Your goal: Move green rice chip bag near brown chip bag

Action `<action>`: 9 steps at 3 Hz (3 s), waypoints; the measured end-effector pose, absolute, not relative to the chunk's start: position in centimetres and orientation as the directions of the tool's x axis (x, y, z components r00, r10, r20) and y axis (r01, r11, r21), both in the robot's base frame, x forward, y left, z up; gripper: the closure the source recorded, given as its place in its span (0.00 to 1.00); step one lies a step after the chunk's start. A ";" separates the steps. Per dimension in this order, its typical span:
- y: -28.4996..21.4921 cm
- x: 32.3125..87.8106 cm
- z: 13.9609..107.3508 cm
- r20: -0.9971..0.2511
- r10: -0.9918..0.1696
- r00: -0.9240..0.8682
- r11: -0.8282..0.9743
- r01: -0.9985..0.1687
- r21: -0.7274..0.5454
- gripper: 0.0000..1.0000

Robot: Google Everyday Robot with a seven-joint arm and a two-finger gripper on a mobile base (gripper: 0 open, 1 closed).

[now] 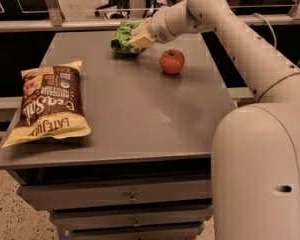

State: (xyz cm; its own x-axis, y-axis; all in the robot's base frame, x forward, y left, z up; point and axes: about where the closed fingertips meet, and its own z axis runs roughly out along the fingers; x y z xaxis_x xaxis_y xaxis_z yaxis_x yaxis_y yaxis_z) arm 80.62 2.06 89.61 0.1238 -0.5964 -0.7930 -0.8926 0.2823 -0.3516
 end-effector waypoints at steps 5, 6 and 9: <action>2.9 75.8 92.4 -0.845 -0.495 0.201 0.172 -0.931 -0.322 1.00; 3.3 73.5 92.1 -0.851 -0.487 0.199 0.140 -0.943 -0.301 0.77; 2.0 72.9 92.2 -0.839 -0.515 0.177 0.209 -0.923 -0.323 0.01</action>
Offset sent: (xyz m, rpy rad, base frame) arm -0.0011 -0.0091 0.0066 -0.0197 -0.0076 0.0264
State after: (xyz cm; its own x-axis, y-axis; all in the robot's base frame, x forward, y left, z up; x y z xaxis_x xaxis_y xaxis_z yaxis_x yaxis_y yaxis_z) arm 72.91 2.05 92.22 0.1770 -0.5148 -0.8389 -0.9232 0.2086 -0.3228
